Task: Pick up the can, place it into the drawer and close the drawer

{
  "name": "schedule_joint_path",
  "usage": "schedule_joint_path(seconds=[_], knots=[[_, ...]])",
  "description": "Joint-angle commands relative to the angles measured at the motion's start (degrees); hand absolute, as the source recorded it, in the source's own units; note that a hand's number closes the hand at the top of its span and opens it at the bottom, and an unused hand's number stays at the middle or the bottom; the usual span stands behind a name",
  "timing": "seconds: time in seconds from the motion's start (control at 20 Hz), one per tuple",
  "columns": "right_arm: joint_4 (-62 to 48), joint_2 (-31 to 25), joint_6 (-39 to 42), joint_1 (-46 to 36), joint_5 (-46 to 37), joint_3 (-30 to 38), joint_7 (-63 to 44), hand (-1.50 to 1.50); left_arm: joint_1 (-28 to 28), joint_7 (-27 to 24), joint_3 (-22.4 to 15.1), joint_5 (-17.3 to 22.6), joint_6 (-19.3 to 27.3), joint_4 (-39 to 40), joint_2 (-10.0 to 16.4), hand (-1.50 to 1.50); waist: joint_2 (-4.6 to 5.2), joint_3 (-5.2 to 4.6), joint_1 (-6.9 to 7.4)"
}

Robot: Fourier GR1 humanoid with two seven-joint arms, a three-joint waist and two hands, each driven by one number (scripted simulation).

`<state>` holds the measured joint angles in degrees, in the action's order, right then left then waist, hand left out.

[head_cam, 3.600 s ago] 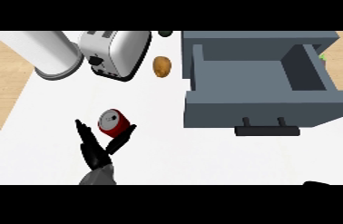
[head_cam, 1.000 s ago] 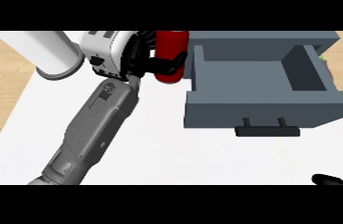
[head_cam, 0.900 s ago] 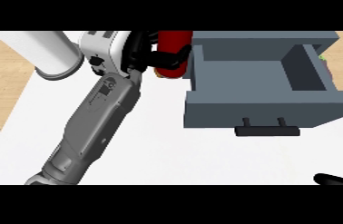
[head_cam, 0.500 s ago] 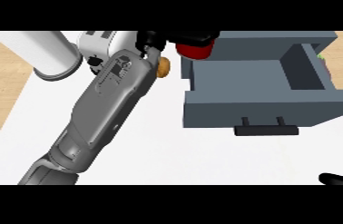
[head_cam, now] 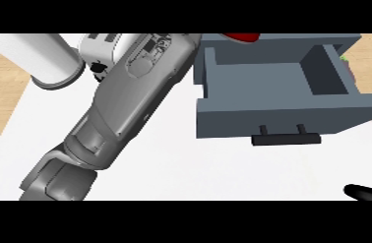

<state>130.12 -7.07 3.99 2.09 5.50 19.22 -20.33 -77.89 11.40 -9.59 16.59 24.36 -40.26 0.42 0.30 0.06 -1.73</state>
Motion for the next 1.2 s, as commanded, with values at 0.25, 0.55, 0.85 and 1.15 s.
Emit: schedule_joint_path(seconds=[0.25,0.55,0.85,1.15], knots=[[0.1,0.7,0.3,-0.2,-0.7,-2.2,0.2,-1.5,-9.9,-1.3,-3.5,4.7,2.1,12.4,-0.4,1.5,0.33,0.05,-1.52],[-3.0,-2.1,-1.0,-6.8,-0.6,-1.3,-2.9,-1.5,-13.9,-4.1,-5.6,6.9,5.0,17.8,-0.4,1.5,0.89,0.08,-2.91],[-3.3,-1.9,-0.1,-6.5,-1.1,-2.6,-1.6,-1.5,-11.9,-5.7,-9.5,10.0,11.7,19.2,-0.4,-1.5,1.01,0.14,-4.13],[-1.3,-3.4,0.9,-6.0,-4.1,-3.3,0.1,-1.5,-14.0,-7.9,-8.7,11.1,12.4,22.5,-0.4,-1.5,1.35,0.11,-4.38]])
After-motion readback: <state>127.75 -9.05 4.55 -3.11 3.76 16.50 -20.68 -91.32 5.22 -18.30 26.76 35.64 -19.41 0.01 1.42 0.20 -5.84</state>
